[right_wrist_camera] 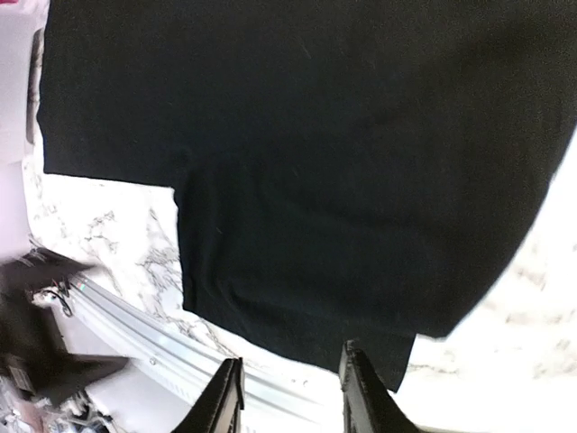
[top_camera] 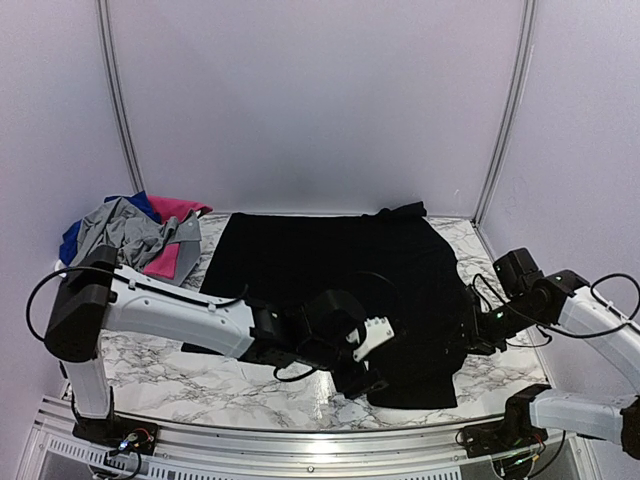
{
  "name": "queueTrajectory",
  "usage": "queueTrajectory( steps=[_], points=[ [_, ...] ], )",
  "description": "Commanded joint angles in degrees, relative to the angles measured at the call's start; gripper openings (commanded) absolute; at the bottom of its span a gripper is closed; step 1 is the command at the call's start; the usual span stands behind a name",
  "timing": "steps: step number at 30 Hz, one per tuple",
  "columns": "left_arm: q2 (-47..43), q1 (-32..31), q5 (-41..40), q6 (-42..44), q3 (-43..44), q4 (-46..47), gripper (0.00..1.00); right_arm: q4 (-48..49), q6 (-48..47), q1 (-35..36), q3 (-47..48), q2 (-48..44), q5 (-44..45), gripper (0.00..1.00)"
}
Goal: Fold and stack the mixed laundry pile
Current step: Smooth out the flattened T-shirt at the center of the board.
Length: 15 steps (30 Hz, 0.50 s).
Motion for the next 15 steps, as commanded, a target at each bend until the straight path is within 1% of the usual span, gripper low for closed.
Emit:
queueTrajectory(
  steps=[1, 3, 7, 10, 15],
  points=[
    [-5.4, 4.7, -0.1, -8.9, -4.8, 6.5, 0.76, -1.6, 4.1, 0.4, -3.1, -4.0, -0.3, 0.31],
    [-7.7, 6.7, -0.8, -12.4, -8.6, 8.8, 0.76, 0.3, 4.4, 0.5, -4.4, -4.0, -0.6, 0.29],
    [-11.6, 10.1, -3.5, -18.3, -14.9, 11.7, 0.77, 4.5, 3.4, 0.8, -6.8, -0.5, -1.3, 0.23],
    [-13.4, 11.4, -5.9, -20.5, -17.2, 11.4, 0.77, 5.4, 1.7, 2.0, -7.1, 2.1, 0.1, 0.19],
    [-15.4, 13.4, -6.7, -22.8, -19.6, 11.9, 0.77, 6.6, 0.2, 5.5, -7.7, 7.0, 3.7, 0.12]
  ],
)
